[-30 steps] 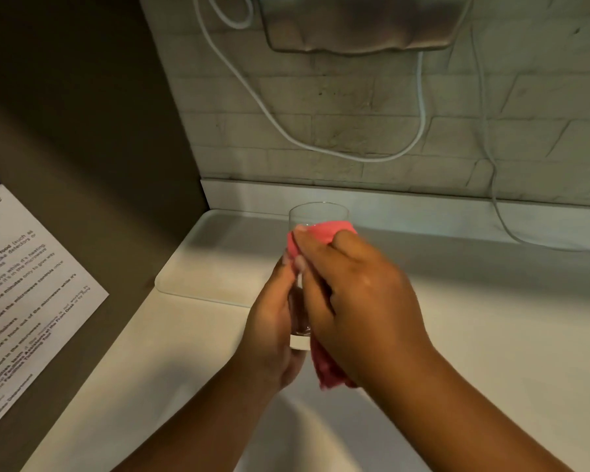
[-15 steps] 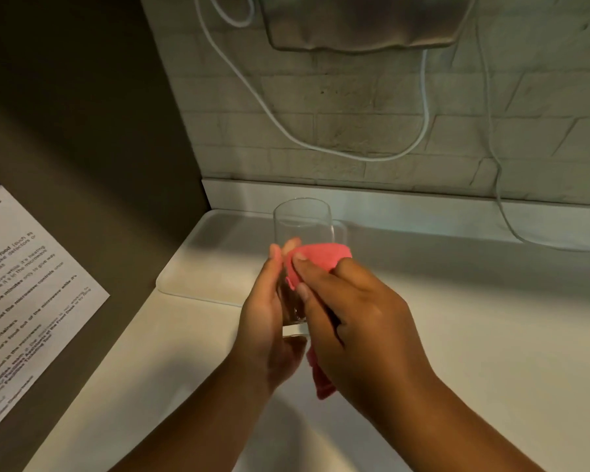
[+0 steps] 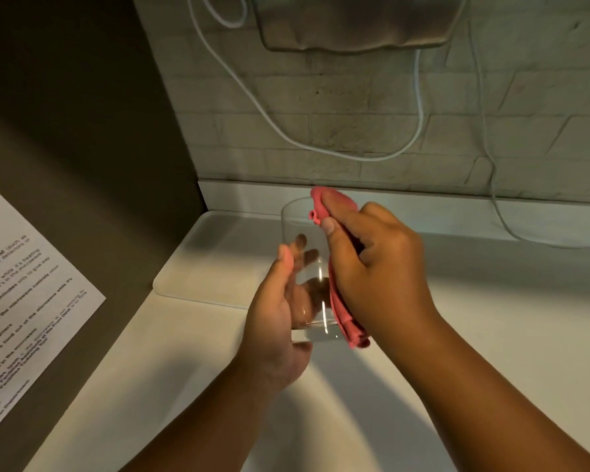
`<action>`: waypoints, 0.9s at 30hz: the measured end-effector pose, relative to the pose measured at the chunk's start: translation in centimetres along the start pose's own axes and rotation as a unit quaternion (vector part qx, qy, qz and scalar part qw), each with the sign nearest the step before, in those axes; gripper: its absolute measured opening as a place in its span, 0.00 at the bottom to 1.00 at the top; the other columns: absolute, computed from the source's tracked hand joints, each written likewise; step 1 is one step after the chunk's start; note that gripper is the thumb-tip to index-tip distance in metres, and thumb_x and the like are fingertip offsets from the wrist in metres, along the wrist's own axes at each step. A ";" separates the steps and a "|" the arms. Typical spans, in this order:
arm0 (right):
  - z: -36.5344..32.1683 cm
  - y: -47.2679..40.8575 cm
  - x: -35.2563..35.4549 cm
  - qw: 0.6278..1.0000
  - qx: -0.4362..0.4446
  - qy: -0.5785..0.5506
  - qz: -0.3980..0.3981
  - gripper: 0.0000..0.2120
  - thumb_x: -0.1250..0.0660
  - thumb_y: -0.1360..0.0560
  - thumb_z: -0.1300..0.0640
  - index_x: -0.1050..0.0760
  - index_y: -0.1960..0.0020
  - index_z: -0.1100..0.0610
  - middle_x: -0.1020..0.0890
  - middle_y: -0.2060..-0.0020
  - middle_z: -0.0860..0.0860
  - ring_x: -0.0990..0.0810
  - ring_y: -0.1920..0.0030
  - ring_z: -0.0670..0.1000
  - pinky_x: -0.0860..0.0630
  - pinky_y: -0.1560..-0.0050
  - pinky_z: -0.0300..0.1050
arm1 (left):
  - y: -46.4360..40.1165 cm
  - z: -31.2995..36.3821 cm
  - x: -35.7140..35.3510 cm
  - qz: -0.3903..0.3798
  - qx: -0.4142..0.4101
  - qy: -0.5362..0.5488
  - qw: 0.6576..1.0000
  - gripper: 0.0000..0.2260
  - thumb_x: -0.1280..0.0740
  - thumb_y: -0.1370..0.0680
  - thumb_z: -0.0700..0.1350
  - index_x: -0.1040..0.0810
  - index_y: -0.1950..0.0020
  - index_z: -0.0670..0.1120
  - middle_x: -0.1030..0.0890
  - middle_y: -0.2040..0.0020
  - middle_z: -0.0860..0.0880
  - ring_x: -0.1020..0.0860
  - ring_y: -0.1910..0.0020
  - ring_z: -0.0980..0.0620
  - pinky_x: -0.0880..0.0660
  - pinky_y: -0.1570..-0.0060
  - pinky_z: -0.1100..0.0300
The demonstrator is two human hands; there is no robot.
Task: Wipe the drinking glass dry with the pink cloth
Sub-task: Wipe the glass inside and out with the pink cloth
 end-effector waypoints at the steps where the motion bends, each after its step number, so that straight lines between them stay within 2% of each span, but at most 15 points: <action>1: -0.1 0.8 0.0 1.000 -0.002 -0.005 -0.010 0.15 0.32 0.20 0.58 0.21 0.34 0.54 0.25 0.57 0.40 0.27 0.62 0.35 0.32 0.57 0.22 | -0.2 0.2 0.2 0.012 -0.007 -0.006 1.000 0.31 0.34 0.24 0.61 0.24 0.25 0.47 0.22 0.28 0.39 0.21 0.31 0.36 0.26 0.31 0.38; 3: -0.7 2.5 0.0 0.999 0.005 -0.008 -0.045 0.16 0.32 0.20 0.57 0.22 0.33 0.53 0.19 0.54 0.46 0.23 0.58 0.39 0.28 0.53 0.27 | -0.6 0.6 0.7 0.017 -0.007 -0.014 1.000 0.29 0.34 0.23 0.62 0.20 0.29 0.46 0.17 0.34 0.38 0.21 0.32 0.38 0.29 0.28 0.40; 6: -2.2 4.3 0.3 0.993 0.026 0.033 -0.113 0.17 0.37 0.19 0.54 0.23 0.31 0.52 0.17 0.44 0.50 0.18 0.51 0.50 0.19 0.50 0.44 | -0.5 0.5 1.6 0.045 0.031 -0.029 0.998 0.31 0.36 0.23 0.66 0.18 0.32 0.44 0.17 0.36 0.38 0.23 0.29 0.37 0.34 0.24 0.40; 8: -2.7 4.1 0.5 0.987 0.052 0.072 -0.135 0.18 0.37 0.21 0.54 0.22 0.32 0.54 0.16 0.46 0.51 0.17 0.53 0.53 0.17 0.54 0.49 | -0.3 0.0 1.9 0.040 0.046 -0.043 0.997 0.31 0.36 0.23 0.66 0.18 0.34 0.43 0.18 0.37 0.38 0.22 0.31 0.39 0.35 0.25 0.43; 10: -3.1 3.4 0.5 0.979 0.081 0.106 -0.151 0.18 0.36 0.22 0.56 0.21 0.34 0.56 0.16 0.50 0.52 0.17 0.56 0.55 0.18 0.59 0.50 | -0.2 -0.1 1.4 0.015 0.038 -0.059 0.997 0.28 0.34 0.25 0.64 0.17 0.39 0.42 0.17 0.42 0.40 0.19 0.38 0.43 0.30 0.31 0.47; 12: -3.2 2.6 0.4 0.978 0.094 0.113 -0.147 0.17 0.36 0.22 0.56 0.20 0.35 0.56 0.16 0.50 0.52 0.17 0.55 0.54 0.18 0.57 0.47 | -0.1 0.3 0.7 0.010 0.021 -0.070 0.997 0.26 0.31 0.31 0.65 0.12 0.44 0.47 0.13 0.46 0.44 0.14 0.43 0.47 0.24 0.39 0.50; 14: -2.8 1.8 0.3 0.985 0.084 0.087 -0.126 0.16 0.35 0.21 0.55 0.20 0.34 0.55 0.16 0.47 0.52 0.17 0.52 0.54 0.19 0.52 0.45 | -0.2 0.6 0.5 0.011 0.001 -0.051 0.999 0.26 0.32 0.29 0.62 0.14 0.38 0.48 0.12 0.46 0.43 0.14 0.43 0.46 0.20 0.45 0.51; 16: -1.7 0.7 0.3 0.994 0.060 0.052 -0.081 0.15 0.34 0.20 0.56 0.21 0.34 0.54 0.16 0.46 0.53 0.18 0.50 0.52 0.20 0.49 0.44 | -0.1 0.7 0.3 0.003 -0.012 -0.031 0.999 0.26 0.35 0.23 0.60 0.19 0.30 0.47 0.14 0.39 0.40 0.18 0.38 0.41 0.19 0.42 0.47; 19: -0.1 -0.4 0.1 0.998 0.033 0.046 -0.016 0.15 0.31 0.21 0.56 0.20 0.34 0.55 0.16 0.51 0.51 0.26 0.54 0.40 0.32 0.50 0.25 | 0.1 0.1 -0.1 -0.001 -0.012 -0.021 1.000 0.27 0.37 0.22 0.60 0.24 0.25 0.50 0.20 0.29 0.40 0.21 0.32 0.34 0.22 0.37 0.35; 21: 0.4 -0.3 -0.1 0.999 0.033 0.042 -0.010 0.15 0.31 0.21 0.56 0.21 0.34 0.54 0.17 0.53 0.50 0.31 0.55 0.36 0.38 0.51 0.19 | 0.1 -0.1 -0.2 0.002 -0.018 -0.016 1.000 0.27 0.37 0.22 0.60 0.24 0.25 0.50 0.22 0.28 0.40 0.22 0.31 0.32 0.25 0.34 0.31; 23: 0.8 0.2 -0.2 0.999 0.020 0.026 -0.014 0.15 0.31 0.21 0.58 0.21 0.34 0.54 0.20 0.57 0.47 0.30 0.57 0.37 0.36 0.55 0.20 | -0.2 0.1 -0.4 0.020 -0.020 -0.016 0.999 0.28 0.36 0.23 0.60 0.24 0.26 0.49 0.23 0.27 0.38 0.21 0.34 0.31 0.24 0.34 0.33; 25: 1.0 1.1 0.0 1.000 0.000 0.018 -0.024 0.16 0.30 0.21 0.58 0.21 0.34 0.54 0.25 0.60 0.43 0.28 0.62 0.40 0.34 0.59 0.23 | -0.4 0.5 -0.3 0.061 -0.017 -0.011 0.998 0.29 0.34 0.24 0.60 0.24 0.26 0.49 0.22 0.29 0.40 0.17 0.40 0.38 0.19 0.44 0.41; 27: 0.9 2.4 0.2 0.999 0.002 0.015 -0.040 0.16 0.30 0.22 0.59 0.21 0.34 0.53 0.26 0.60 0.42 0.28 0.63 0.40 0.32 0.60 0.24 | -0.8 0.8 0.1 0.081 -0.011 -0.002 0.997 0.24 0.35 0.21 0.59 0.23 0.30 0.47 0.17 0.36 0.42 0.15 0.43 0.43 0.18 0.49 0.46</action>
Point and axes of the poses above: each hand's wrist, its own y-axis away from the middle knuckle, its own x-axis out of the back of the hand, z = x × y, the point moved 1 cm from there along -y, towards the middle knuckle
